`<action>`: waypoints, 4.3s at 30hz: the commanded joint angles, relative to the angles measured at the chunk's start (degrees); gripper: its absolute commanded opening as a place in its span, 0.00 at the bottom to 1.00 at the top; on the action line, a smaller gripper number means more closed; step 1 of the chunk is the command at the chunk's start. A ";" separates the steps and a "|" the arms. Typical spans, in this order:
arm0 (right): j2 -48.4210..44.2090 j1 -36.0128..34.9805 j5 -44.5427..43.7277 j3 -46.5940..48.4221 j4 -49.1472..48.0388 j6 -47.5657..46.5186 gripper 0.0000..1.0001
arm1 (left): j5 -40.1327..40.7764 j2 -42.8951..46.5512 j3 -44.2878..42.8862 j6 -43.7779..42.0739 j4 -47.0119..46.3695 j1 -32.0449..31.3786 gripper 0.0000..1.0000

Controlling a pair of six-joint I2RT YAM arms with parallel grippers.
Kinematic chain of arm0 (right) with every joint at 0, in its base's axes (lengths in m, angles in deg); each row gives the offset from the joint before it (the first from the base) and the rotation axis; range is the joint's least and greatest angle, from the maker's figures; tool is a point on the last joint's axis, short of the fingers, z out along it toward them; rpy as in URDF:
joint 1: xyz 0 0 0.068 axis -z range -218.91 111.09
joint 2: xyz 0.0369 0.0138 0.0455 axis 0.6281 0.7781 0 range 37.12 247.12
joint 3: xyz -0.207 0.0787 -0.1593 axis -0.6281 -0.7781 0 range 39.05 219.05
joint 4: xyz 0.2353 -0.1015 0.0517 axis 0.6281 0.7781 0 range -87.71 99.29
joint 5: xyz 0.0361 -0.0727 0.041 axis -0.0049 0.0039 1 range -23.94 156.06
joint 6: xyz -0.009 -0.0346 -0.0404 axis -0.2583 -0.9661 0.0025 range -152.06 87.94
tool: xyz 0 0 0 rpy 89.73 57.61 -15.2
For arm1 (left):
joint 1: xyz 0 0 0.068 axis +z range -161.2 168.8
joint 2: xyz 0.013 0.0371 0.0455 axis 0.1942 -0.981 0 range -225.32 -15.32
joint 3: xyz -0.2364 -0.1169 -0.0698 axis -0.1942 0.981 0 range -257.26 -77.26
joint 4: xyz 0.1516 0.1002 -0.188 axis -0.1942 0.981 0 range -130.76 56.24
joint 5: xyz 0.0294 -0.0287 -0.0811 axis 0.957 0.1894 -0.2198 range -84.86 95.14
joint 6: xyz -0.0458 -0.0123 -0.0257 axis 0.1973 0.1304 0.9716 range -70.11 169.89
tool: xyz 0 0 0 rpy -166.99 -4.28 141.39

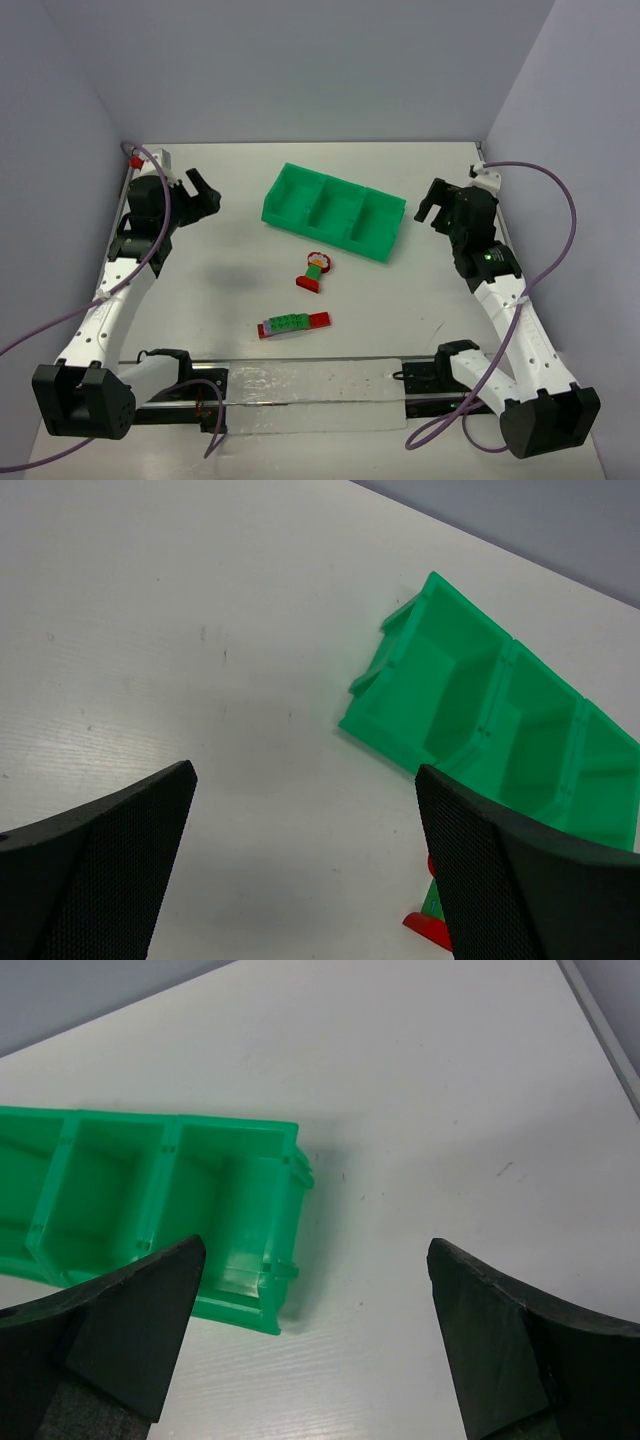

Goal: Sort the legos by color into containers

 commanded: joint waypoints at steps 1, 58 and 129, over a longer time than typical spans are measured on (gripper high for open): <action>-2.06 -0.57 2.37 1.02 -3.21 -0.33 1.00 | 0.53 0.10 -2.54 -0.77 -0.22 -0.52 0.99; 30.71 -49.98 -15.06 5.20 -0.97 37.60 0.86 | 12.96 -6.93 -3.17 3.95 5.16 -15.82 0.99; 53.16 -44.53 -16.16 18.08 1.45 43.63 0.49 | 12.74 -11.68 -5.88 4.67 7.96 -15.99 0.99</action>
